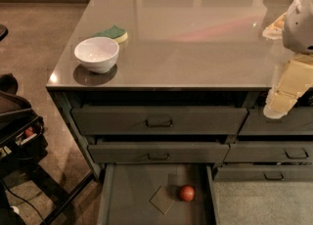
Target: Pick apple from bottom drawer and place on counter
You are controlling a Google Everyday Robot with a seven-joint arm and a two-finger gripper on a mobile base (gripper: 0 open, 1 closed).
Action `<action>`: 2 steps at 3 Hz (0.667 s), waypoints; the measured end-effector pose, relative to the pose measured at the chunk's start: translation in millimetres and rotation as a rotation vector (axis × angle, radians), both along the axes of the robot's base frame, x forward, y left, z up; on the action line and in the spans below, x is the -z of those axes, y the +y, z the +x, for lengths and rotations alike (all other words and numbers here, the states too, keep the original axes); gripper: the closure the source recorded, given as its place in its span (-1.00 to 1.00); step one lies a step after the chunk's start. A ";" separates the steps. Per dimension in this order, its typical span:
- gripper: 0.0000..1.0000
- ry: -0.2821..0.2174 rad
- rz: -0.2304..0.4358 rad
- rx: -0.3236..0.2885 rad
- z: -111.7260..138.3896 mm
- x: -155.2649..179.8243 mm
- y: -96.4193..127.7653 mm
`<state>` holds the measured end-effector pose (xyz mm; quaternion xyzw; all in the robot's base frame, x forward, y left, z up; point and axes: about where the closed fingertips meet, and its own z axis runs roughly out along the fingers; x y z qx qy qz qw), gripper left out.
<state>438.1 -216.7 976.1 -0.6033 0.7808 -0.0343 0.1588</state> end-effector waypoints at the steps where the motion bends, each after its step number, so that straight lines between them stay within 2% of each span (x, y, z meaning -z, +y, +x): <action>1: -1.00 0.000 0.000 0.000 0.0 0.0 0.0; 2: -1.00 -0.021 -0.017 -0.025 -0.5 6.7 -5.7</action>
Offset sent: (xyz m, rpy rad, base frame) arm -0.0013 -0.0158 -0.0222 -0.0431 -0.0327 0.0653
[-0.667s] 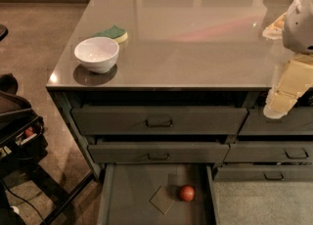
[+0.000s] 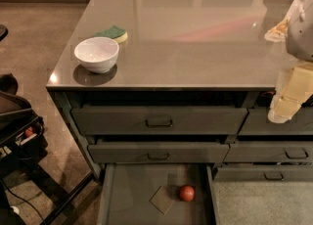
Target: Pick apple from bottom drawer and place on counter
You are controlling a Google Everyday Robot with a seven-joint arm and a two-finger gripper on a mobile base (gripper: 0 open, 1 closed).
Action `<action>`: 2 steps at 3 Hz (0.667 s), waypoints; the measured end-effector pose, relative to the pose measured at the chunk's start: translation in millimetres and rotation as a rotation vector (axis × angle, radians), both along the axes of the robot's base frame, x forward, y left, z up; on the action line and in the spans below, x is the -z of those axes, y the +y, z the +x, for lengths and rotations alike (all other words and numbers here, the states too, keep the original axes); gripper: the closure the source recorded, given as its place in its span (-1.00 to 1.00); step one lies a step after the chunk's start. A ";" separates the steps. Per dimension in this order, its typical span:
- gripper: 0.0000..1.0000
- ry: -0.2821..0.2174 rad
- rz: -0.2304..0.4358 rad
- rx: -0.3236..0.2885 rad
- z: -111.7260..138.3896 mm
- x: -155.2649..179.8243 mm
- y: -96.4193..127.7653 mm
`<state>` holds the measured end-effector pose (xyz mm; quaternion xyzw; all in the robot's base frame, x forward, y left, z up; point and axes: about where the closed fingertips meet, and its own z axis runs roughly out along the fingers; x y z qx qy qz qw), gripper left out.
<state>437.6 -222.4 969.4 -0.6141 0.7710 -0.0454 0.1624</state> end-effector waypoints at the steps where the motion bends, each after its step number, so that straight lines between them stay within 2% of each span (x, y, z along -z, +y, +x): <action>1: -1.00 0.005 0.056 -0.015 -10.4 48.9 -24.6; 2: -1.00 0.040 0.222 -0.013 -33.5 143.6 -41.5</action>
Offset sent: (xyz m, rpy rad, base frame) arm -0.0256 -0.0767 -0.2864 0.4917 -0.0830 -0.0835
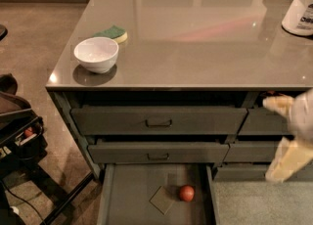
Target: Pick apple from bottom drawer and place on counter
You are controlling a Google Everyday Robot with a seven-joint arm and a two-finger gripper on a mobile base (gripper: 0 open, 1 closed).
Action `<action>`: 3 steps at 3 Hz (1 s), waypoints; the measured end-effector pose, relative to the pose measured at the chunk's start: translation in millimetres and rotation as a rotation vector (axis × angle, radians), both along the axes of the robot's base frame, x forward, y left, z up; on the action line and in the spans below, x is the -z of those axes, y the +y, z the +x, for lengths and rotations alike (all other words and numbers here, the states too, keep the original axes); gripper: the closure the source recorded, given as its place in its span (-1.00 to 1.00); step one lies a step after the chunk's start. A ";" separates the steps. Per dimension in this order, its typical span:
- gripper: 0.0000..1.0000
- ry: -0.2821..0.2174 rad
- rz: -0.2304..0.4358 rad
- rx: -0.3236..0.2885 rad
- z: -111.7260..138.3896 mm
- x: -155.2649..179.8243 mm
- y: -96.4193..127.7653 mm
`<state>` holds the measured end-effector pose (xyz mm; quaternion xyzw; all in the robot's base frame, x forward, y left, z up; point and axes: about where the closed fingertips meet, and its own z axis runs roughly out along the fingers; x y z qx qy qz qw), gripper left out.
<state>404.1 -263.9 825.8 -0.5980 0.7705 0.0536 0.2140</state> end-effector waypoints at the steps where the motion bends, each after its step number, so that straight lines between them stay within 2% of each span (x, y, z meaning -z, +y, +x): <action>1: -1.00 0.024 0.188 0.038 -13.6 100.2 2.6; 2: -1.00 -0.017 0.206 0.076 1.7 119.9 -5.8; 3: -1.00 -0.018 0.204 0.076 1.7 118.5 -5.3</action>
Offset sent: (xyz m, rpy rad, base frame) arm -0.0145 0.0025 -0.0847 0.1585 0.0305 -0.0280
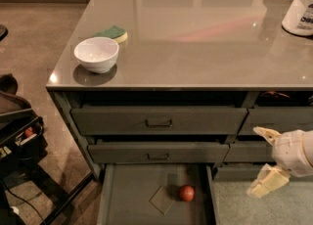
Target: Pick apple from bottom drawer and place on counter
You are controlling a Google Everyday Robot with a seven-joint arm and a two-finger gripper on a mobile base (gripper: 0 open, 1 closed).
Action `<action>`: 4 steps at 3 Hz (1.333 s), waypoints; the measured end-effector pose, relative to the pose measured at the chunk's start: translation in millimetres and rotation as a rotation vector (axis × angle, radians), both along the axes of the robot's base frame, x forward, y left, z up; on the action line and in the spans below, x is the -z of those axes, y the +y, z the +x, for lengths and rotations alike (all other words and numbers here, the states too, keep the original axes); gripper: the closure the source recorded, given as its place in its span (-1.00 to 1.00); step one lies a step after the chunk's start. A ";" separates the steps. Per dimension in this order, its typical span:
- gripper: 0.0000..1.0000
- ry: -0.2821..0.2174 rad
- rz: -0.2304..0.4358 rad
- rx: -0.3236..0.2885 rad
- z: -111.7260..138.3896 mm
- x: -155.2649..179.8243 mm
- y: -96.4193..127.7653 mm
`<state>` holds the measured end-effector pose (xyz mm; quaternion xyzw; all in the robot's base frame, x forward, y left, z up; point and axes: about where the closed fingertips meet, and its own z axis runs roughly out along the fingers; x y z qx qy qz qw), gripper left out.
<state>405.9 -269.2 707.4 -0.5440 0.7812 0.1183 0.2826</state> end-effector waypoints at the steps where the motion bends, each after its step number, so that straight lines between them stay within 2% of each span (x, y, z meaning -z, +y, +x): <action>1: -1.00 0.007 0.083 -0.005 4.0 33.0 7.0; 2: -1.00 -0.024 0.218 -0.032 26.3 89.9 25.2; 3: -1.00 -0.010 0.339 -0.055 46.1 149.7 44.7; 4: -1.00 0.041 0.391 -0.047 37.7 185.6 54.0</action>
Offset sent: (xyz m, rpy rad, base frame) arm 0.0537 0.0435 -0.1966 0.4314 -0.0249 0.0630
